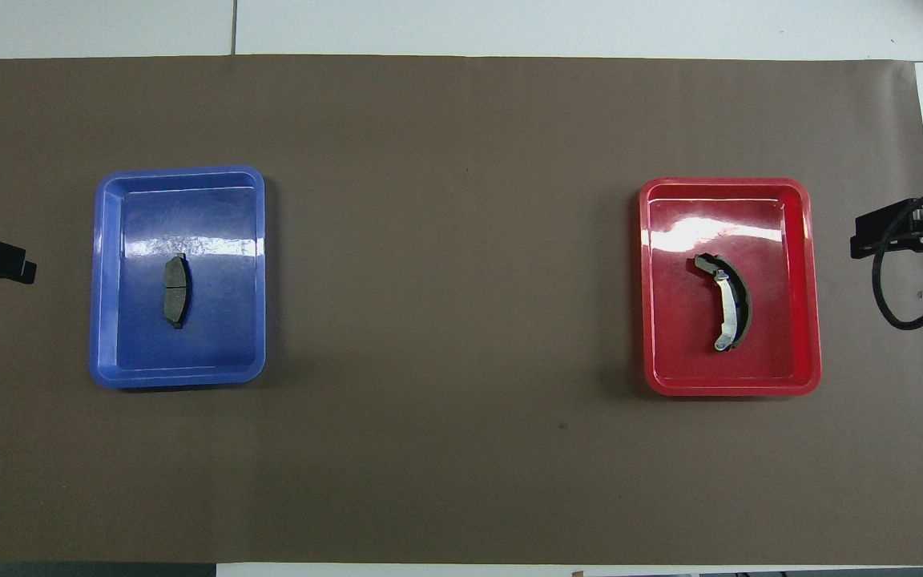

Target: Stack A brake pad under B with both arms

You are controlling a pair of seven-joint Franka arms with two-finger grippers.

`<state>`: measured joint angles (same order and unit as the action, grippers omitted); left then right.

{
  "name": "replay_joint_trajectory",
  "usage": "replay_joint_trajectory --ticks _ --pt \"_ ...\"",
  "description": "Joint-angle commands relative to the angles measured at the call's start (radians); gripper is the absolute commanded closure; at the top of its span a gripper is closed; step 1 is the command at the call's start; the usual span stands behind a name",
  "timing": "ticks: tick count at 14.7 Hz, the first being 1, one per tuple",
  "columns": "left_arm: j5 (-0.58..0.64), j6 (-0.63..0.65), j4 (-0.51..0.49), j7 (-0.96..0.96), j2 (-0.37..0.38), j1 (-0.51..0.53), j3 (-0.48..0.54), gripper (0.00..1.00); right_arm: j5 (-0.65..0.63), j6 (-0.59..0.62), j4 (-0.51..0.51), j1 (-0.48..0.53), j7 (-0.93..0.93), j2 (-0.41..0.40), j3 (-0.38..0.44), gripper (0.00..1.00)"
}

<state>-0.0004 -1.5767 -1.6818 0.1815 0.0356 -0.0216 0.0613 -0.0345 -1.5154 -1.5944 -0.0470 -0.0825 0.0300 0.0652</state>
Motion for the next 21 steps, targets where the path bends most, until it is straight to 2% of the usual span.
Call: replay_joint_trajectory --ticks 1,4,10,14,16,21 --pt "0.000 0.017 -0.021 0.003 0.020 0.002 -0.003 0.01 -0.004 0.004 -0.012 -0.001 -0.005 0.011 -0.002 0.01" --pt "0.000 -0.038 -0.035 0.003 0.020 -0.014 -0.006 0.01 -0.004 0.003 -0.012 -0.001 -0.003 0.011 -0.002 0.01" --pt "0.000 -0.368 -0.293 -0.002 0.024 -0.054 -0.011 0.01 -0.004 0.003 -0.013 -0.001 -0.003 0.011 -0.002 0.01" --pt "0.000 -0.583 -0.491 -0.005 0.007 -0.057 -0.011 0.01 -0.001 -0.119 -0.163 -0.001 0.006 0.070 -0.002 0.01" --pt "0.000 -0.682 -0.561 -0.005 -0.026 -0.060 -0.011 0.02 0.001 -0.242 -0.302 -0.001 0.016 0.103 -0.004 0.01" --pt "0.000 -0.853 -0.595 -0.019 -0.127 -0.060 -0.012 0.03 0.064 -0.414 -0.426 -0.001 0.090 0.041 -0.004 0.01"
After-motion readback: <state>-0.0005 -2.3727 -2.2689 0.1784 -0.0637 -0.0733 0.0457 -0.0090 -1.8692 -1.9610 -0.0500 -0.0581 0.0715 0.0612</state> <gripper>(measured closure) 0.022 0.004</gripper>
